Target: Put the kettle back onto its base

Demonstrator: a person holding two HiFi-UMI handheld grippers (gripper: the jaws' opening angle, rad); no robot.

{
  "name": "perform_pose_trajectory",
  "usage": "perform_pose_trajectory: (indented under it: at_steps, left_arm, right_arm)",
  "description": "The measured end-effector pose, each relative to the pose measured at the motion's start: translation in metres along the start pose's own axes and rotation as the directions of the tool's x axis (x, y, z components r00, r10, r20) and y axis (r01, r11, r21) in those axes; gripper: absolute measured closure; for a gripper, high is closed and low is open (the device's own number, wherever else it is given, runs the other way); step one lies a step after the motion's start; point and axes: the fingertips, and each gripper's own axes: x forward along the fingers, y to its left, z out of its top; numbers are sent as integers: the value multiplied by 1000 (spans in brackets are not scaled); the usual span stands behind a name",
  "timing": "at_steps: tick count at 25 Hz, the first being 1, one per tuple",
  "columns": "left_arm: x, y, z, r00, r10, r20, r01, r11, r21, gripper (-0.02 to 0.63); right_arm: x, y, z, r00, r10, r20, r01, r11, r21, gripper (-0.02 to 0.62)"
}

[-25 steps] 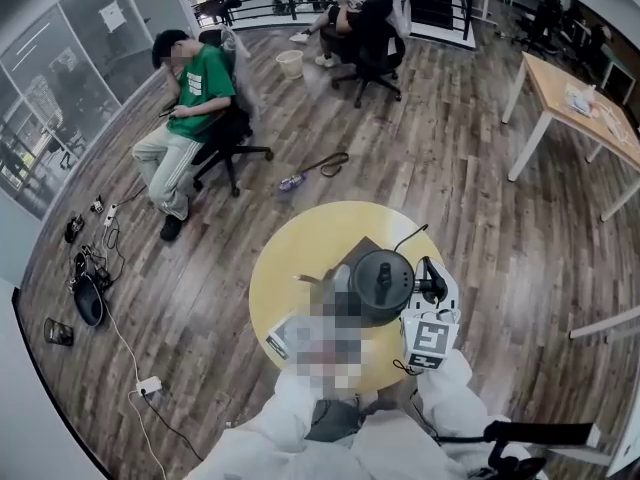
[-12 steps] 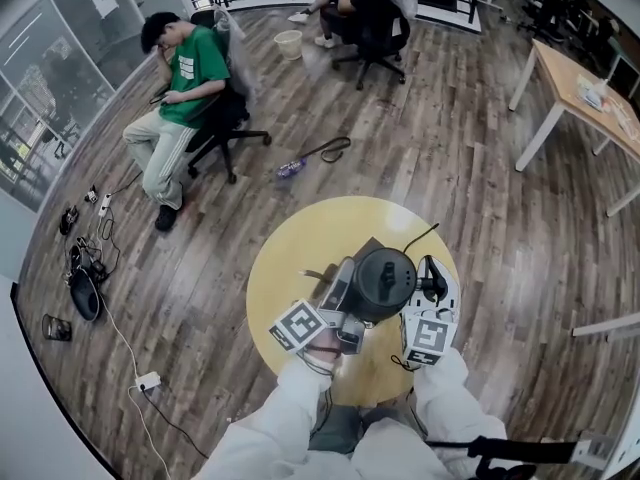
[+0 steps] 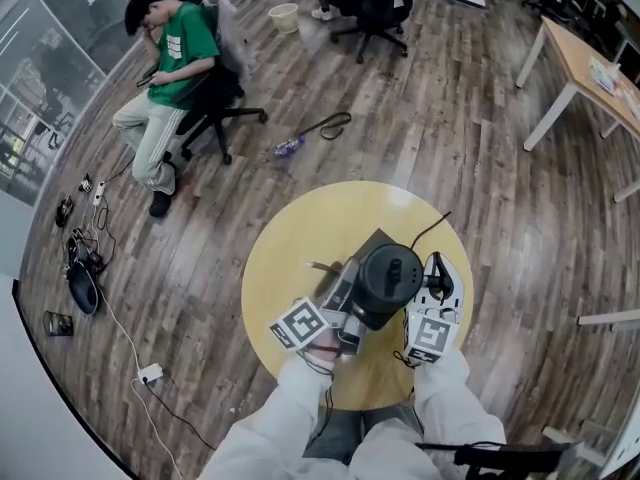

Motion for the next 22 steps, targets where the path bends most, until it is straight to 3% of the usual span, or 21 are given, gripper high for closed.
perform_pose_trajectory:
  at_steps: [5, 9, 22]
  left_arm:
    - [12, 18, -4, 999, -1, -39, 2, 1000, 20, 293]
    - [19, 24, -8, 999, -8, -49, 9, 1000, 19, 293]
    - [30, 38, 0, 999, -17, -46, 16, 1000, -11, 293]
  right_arm:
    - [10, 2, -23, 999, -25, -21, 25, 1000, 1, 584]
    - [16, -1, -34, 999, -34, -26, 34, 999, -2, 584]
    - [24, 12, -29, 1000, -3, 22, 4, 999, -48, 584]
